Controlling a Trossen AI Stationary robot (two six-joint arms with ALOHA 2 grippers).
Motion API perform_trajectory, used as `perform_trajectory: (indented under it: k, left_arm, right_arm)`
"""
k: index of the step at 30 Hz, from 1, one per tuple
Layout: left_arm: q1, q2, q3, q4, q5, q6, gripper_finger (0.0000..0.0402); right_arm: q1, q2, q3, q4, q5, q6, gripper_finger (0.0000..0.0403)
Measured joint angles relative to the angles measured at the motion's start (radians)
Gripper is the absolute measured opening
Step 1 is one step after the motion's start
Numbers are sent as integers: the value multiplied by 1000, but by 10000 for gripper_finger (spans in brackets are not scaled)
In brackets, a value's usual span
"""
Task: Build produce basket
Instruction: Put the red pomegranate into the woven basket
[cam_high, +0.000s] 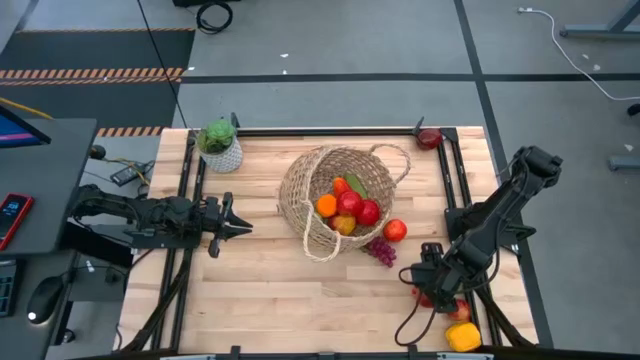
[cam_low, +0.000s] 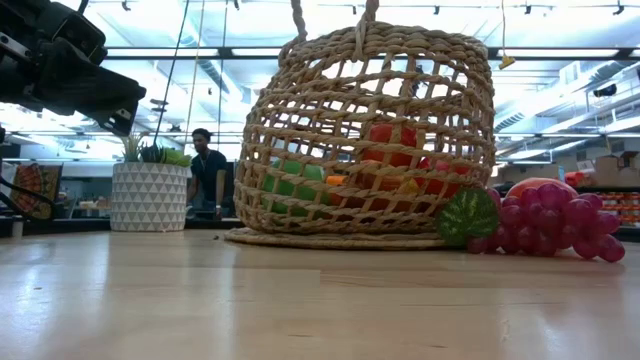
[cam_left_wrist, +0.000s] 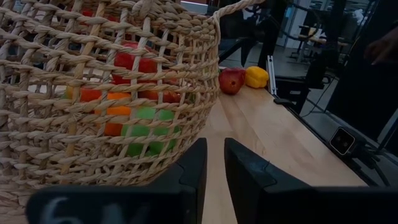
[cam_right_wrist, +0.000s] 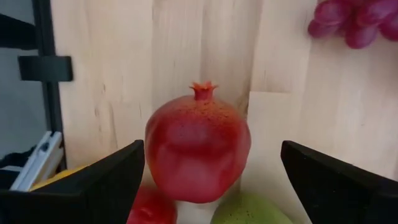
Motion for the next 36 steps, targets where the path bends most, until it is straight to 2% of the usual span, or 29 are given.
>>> perform_trajectory:
  k: [13, 23, 29, 36]
  left_arm:
    - [0, 0, 0, 0, 0, 0, 59]
    - [0, 0, 0, 0, 0, 0, 60]
    - [0, 0, 0, 0, 0, 0, 60]
    - [0, 0, 0, 0, 0, 0, 62]
  right_arm:
    - [4, 153, 1, 115, -19, 45, 380]
    - [4, 271, 1, 152, -75, 91, 380]
    - [4, 290, 1, 155, -117, 117, 374]
    - [4, 288, 1, 147, -124, 109, 346]
